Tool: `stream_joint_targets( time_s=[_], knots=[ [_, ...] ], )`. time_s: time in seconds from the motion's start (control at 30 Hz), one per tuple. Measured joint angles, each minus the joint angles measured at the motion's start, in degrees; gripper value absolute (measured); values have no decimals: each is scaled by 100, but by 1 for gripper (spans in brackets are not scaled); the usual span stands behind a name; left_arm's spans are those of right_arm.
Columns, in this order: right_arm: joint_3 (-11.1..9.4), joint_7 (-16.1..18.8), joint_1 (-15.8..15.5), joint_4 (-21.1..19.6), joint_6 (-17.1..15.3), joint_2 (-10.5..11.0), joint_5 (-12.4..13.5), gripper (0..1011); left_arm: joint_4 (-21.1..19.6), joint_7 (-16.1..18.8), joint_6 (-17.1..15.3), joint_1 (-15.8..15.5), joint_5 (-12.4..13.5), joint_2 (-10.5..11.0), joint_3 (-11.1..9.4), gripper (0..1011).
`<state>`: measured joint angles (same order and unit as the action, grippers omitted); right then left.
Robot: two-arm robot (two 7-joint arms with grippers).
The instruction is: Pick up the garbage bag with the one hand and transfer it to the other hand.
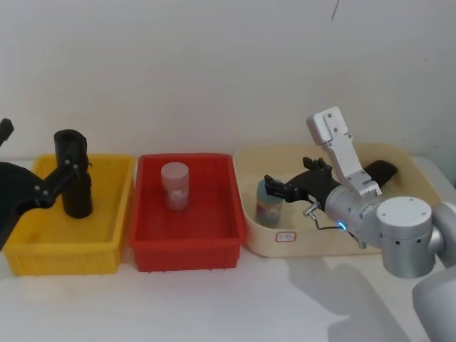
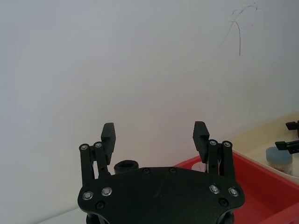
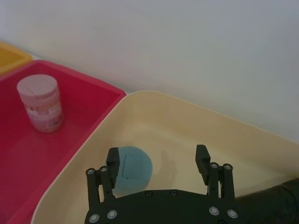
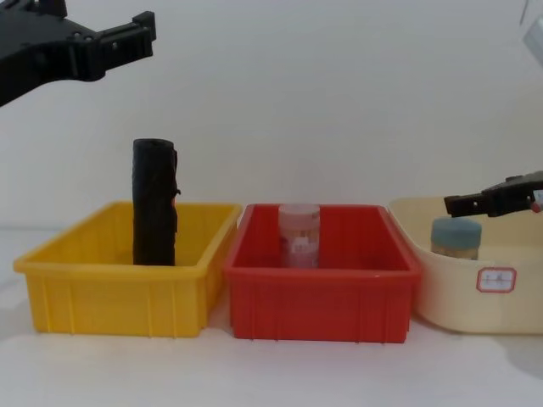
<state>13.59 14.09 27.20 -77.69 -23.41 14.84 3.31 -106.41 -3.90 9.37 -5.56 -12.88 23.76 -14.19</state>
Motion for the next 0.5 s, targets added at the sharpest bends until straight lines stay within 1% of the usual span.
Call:
stream_joint_targets(
  time_s=[0.03,0.13,0.33,0.5],
  knots=[
    [-27,12,-17,-25,1,-14,33,1001,0,0,0,0,0,0,0,1001],
    [-80,37,-41,-79,9,-35,89,1001,0,0,0,0,0,0,0,1002],
    [-228,122,-129,-313,55,-94,289,1001,0,0,0,0,0,0,0,1002],
    [-286,154,-165,-416,75,-115,374,1001,0,0,0,0,0,0,0,1001]
  ],
)
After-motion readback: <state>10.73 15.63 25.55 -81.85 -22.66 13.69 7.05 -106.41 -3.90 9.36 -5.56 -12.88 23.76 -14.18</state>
